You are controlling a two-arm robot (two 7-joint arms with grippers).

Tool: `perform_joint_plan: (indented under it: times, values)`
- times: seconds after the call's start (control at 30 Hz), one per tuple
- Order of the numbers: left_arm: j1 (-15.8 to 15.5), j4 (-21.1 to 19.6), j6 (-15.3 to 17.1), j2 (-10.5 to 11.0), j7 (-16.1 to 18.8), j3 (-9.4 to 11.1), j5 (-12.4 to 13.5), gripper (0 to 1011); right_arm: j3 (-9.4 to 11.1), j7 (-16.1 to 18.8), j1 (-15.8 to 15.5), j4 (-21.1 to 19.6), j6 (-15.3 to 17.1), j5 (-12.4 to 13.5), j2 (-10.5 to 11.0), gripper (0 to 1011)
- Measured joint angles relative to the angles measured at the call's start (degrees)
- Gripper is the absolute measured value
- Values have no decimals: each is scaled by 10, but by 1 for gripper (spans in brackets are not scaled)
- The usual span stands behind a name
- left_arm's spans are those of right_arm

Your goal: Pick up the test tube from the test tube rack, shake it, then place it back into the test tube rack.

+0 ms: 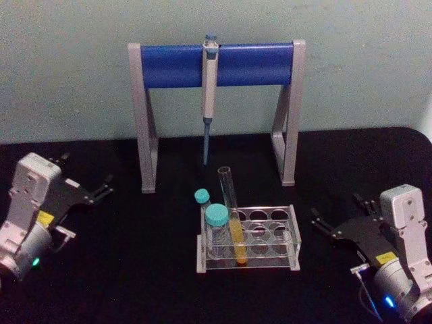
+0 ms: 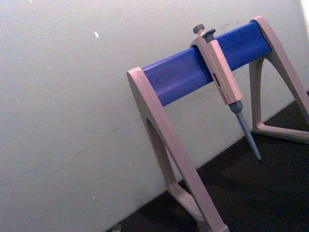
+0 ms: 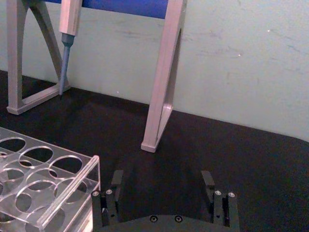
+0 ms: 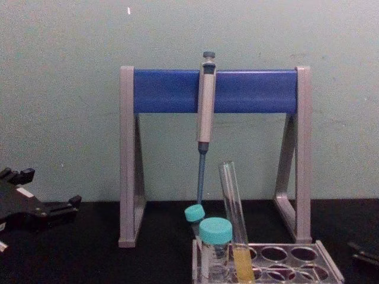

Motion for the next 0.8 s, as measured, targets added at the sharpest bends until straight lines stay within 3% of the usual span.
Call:
perform_joint_plan:
  times: [0.8]
  values:
    - [0, 0, 0, 0, 0, 0, 0, 1001, 0, 0, 0, 0, 0, 0, 0, 1000]
